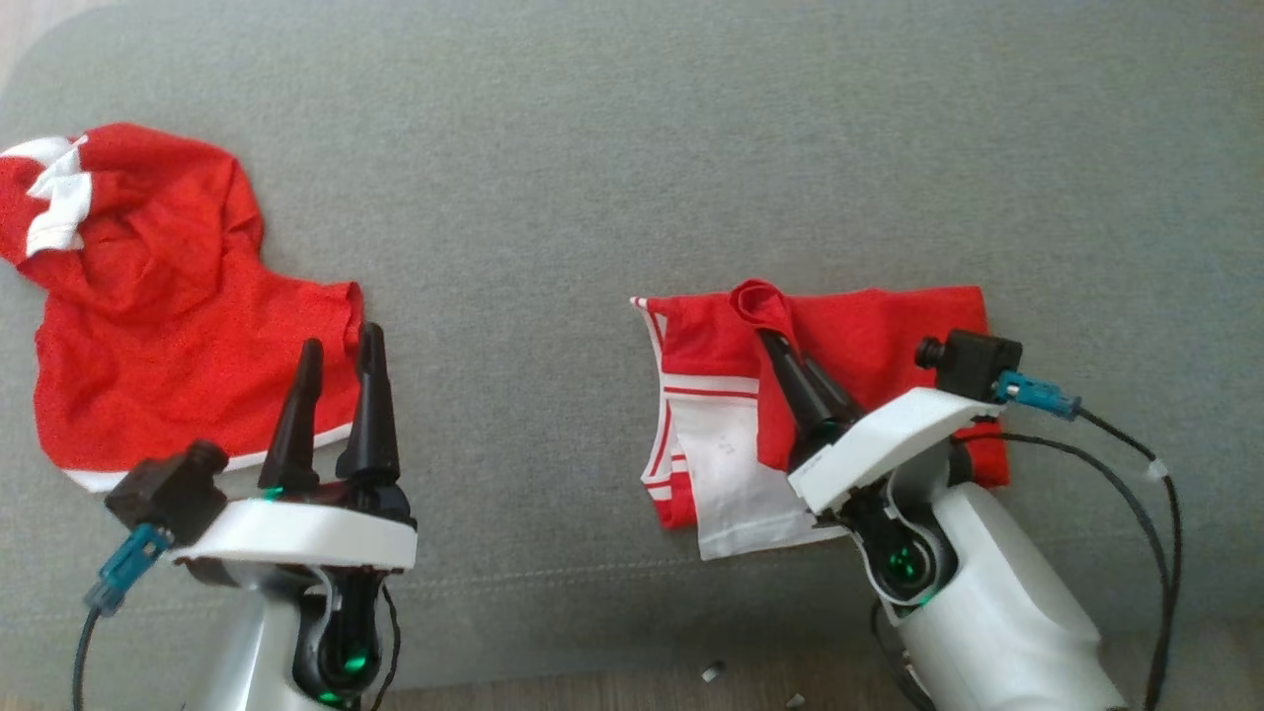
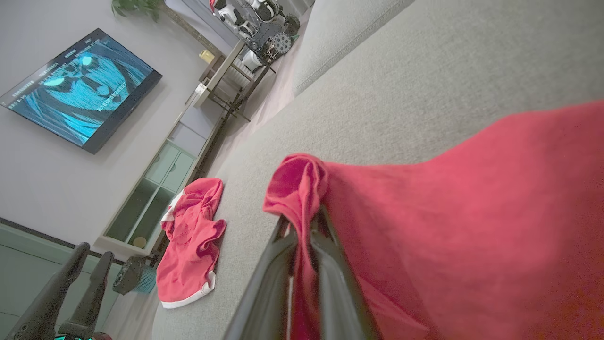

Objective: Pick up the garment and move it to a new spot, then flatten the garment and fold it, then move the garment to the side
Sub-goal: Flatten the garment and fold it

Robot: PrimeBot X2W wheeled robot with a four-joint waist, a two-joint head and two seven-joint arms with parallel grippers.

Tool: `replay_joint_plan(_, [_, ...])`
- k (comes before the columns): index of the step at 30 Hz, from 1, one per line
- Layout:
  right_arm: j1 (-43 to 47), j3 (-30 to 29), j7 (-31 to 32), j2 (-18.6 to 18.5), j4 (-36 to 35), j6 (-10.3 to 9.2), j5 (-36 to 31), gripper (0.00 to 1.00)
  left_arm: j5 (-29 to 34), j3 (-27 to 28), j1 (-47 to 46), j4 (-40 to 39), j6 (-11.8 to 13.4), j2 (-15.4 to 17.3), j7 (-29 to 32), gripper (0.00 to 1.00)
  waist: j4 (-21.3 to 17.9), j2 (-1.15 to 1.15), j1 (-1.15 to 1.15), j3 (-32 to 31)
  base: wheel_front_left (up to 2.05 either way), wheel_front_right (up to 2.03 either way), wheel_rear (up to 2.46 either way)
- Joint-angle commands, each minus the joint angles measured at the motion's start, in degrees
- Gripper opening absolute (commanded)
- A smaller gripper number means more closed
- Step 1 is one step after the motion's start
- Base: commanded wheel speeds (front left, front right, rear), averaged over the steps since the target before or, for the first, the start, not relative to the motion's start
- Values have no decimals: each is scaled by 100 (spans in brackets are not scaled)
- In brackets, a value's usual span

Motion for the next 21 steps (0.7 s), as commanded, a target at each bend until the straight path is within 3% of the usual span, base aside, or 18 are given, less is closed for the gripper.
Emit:
replay_joint_plan(1, [-332,232,-251,59,5,21,160,0,-53,129,-274,-155,34,43,-35,100,82,0,0,77,0,0,0])
replay_joint_plan(7, [-725,842,-818,60,751,21,880,0,-80,89,-328,-72,36,43,-35,100,167,0,0,170,0,0,0])
replay_joint_plan(9, [-830,1091,-893,60,917,21,986,73,-81,94,-342,-57,36,43,-35,100,166,0,0,178,0,0,0])
replay_joint_plan(10, [-830,1091,-893,60,917,21,986,73,-81,94,-342,-57,36,43,-35,100,166,0,0,178,0,0,0])
replay_joint_plan(11, [-860,1212,-911,60,986,21,1053,100,-88,100,-347,-50,41,43,-35,100,163,0,0,178,0,0,0])
replay_joint_plan(16, [-963,1699,-994,60,1229,21,1413,100,-53,111,-341,-3,47,43,-35,100,109,0,0,122,0,0,0])
replay_joint_plan(21, [-1282,1741,-1304,60,1493,21,1508,100,-33,178,-292,8,48,43,-35,100,-14,0,0,-6,0,0,0])
